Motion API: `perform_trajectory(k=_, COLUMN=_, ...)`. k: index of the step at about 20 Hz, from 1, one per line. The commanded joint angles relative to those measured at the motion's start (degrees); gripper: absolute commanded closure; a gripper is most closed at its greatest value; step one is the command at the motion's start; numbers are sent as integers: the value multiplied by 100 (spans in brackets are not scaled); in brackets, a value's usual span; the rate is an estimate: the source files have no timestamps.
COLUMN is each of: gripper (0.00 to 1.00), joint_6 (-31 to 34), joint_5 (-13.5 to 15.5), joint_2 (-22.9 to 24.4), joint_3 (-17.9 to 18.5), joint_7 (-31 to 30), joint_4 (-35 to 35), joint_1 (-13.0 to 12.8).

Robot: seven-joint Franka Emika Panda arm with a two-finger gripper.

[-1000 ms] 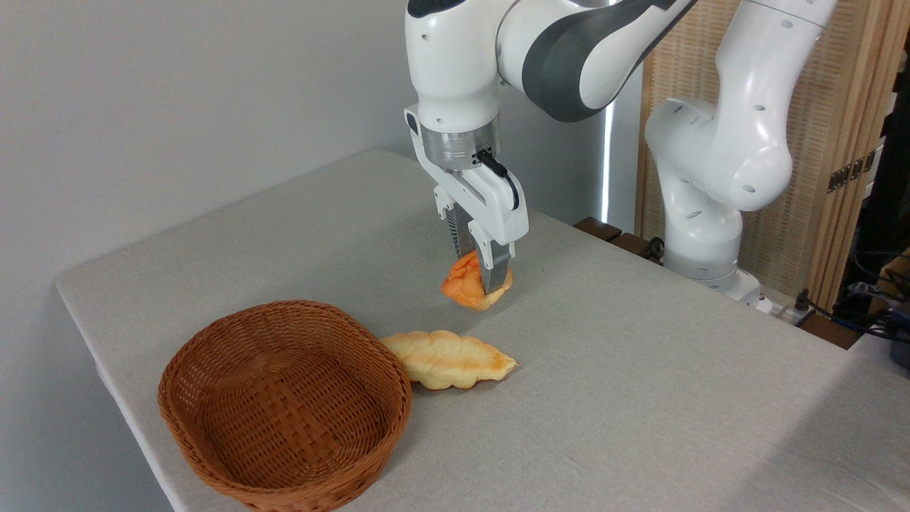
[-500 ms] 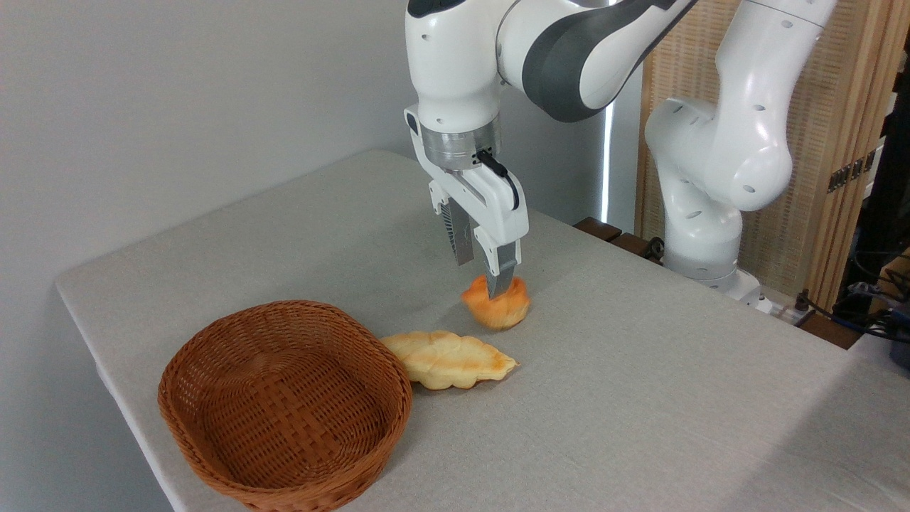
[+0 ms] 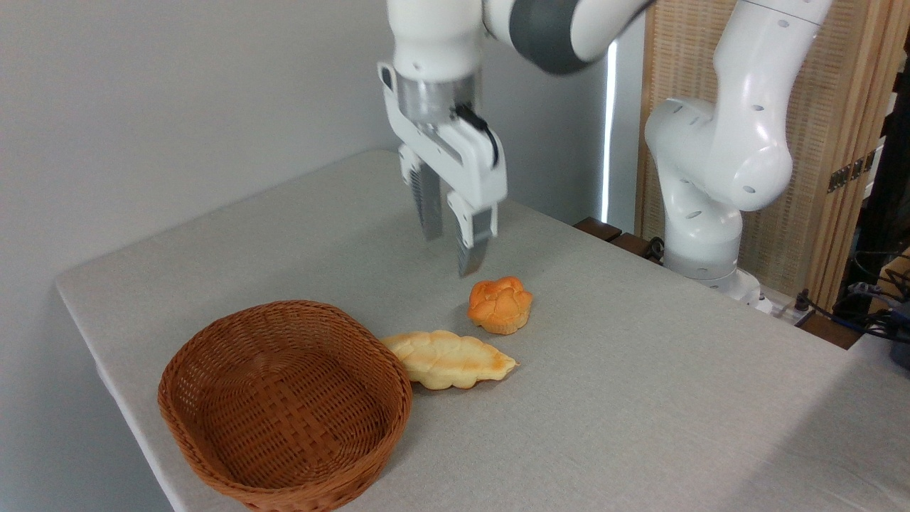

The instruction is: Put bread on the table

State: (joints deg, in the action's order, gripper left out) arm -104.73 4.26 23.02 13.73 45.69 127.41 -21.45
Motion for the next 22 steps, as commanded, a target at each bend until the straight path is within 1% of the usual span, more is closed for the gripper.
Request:
perform_trajectory(k=1, gripper=0, joint_6=796, joint_5=31, joint_2=-956, joint_3=68, joint_7=-226, joint_4=-1699, joint_1=-44)
perform_trajectory(k=4, gripper=0, joint_6=797, joint_5=-13, joint_2=-1369, joint_3=77, joint_7=-569, joint_4=-2412, joint_1=-35)
perform_trajectory(k=6, gripper=0, joint_6=788, joint_5=-30, joint_2=-1651, joint_3=86, joint_7=-614, joint_4=-2886, joint_1=-18)
perform_trajectory(k=7, gripper=0, joint_6=788, joint_5=-22, joint_2=-1774, joint_3=190, joint_7=-614, joint_4=-3063, joint_1=-26)
perform_trajectory(k=8, gripper=0, joint_6=788, joint_5=4, joint_2=-1818, joint_3=287, joint_7=-605, joint_4=-3160, joint_1=-26)
perform_trajectory(k=10, gripper=0, joint_6=788, joint_5=22, joint_2=-1906, joint_3=297, joint_7=-614, joint_4=-3257, joint_1=-26)
perform_trajectory(k=12, gripper=0, joint_6=814, joint_5=5, joint_2=-1995, joint_3=271, joint_7=-798, joint_4=-3328, joint_1=-26)
perform_trajectory(k=15, gripper=0, joint_6=876, joint_5=-22, joint_2=-2021, joint_3=174, joint_7=-834, joint_4=-3328, joint_1=0)
perform_trajectory(k=16, gripper=0, joint_6=876, joint_5=-13, joint_2=-2047, joint_3=8, joint_7=-834, joint_4=-3328, joint_1=226)
perform_trajectory(k=18, gripper=0, joint_6=885, joint_5=-30, joint_2=-2074, joint_3=-798, joint_7=-842, joint_4=-3328, joint_1=972)
perform_trajectory(k=19, gripper=0, joint_6=885, joint_5=-48, joint_2=-2074, joint_3=-976, joint_7=-842, joint_4=-3319, joint_1=1124)
perform_trajectory(k=22, gripper=0, joint_6=885, joint_5=-48, joint_2=-2083, joint_3=-969, joint_7=-842, joint_4=-3319, joint_1=1134)
